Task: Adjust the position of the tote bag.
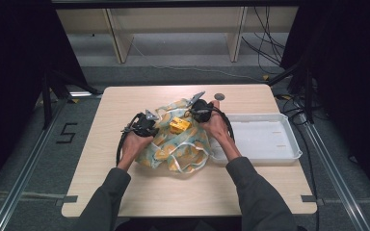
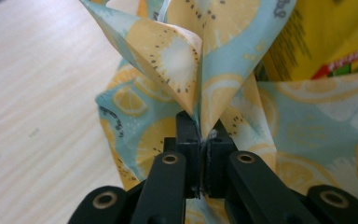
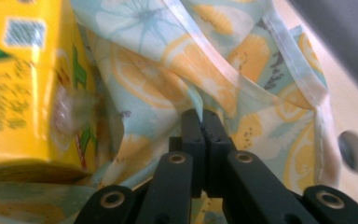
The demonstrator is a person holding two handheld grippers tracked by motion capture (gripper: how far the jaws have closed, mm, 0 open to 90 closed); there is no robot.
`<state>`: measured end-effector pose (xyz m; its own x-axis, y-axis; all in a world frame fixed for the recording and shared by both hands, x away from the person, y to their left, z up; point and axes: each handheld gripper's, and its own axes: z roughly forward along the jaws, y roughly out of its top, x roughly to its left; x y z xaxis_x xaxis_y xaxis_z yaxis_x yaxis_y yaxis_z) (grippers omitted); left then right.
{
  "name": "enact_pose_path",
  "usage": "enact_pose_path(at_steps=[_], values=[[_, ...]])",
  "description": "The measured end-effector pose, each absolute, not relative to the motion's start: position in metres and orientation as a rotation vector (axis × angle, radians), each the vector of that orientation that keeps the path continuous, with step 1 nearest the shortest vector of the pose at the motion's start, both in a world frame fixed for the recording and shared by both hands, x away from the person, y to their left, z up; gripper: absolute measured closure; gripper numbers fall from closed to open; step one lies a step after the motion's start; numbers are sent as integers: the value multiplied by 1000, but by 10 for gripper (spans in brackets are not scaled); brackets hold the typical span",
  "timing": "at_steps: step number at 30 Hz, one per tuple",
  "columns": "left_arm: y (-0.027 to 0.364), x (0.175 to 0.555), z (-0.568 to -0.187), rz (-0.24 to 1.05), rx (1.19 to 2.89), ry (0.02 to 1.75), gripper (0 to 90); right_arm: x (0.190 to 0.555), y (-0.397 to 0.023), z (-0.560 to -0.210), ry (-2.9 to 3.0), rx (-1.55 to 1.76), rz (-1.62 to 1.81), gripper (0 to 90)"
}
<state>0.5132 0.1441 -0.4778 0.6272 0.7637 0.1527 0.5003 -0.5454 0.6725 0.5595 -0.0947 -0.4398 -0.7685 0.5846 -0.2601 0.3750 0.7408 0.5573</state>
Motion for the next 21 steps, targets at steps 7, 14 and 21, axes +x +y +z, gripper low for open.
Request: enact_pose_path(at_steps=[7,14,21], values=[[146,503,-484,491,2253,1017,870,552,-108,-443,2449,839,835,573],[150,494,-482,471,2251,1004,874,498,-137,-403,2348,891,1012,441],[149,488,-485,452,2234,1003,874,500,-137,-438,2435,975,985,729]])
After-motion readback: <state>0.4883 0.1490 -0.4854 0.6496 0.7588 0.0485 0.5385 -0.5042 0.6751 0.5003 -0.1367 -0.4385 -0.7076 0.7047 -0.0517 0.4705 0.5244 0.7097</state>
